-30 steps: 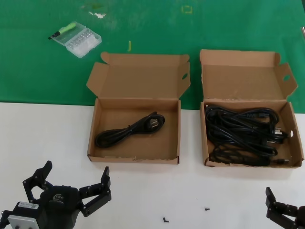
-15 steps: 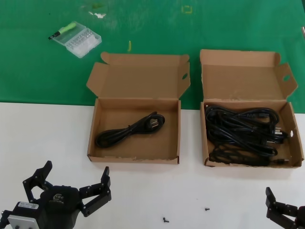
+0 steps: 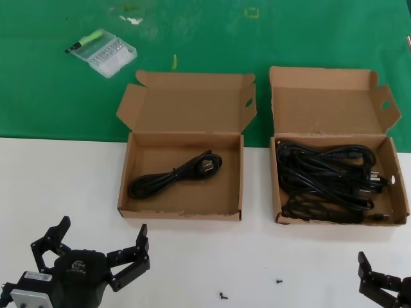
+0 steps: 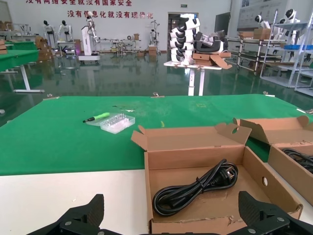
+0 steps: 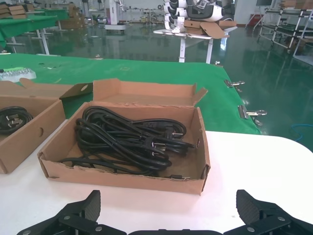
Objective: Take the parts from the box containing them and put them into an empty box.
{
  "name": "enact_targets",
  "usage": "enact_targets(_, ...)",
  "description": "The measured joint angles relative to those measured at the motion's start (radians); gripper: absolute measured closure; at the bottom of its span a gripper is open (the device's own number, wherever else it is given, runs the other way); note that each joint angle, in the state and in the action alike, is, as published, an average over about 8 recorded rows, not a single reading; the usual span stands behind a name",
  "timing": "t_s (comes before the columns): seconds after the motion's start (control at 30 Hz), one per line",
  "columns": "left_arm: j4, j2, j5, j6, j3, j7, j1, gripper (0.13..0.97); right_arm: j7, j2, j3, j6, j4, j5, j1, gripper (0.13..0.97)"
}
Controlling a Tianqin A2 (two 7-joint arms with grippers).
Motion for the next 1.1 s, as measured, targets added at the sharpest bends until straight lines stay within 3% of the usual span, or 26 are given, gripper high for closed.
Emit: enact_targets(1.1,0.000,0.000,0.000,0.000,0.000,0.000,0.000,0.132,0.000,0.000,0.000,0.000,0.000,0.000,0.000,0.129)
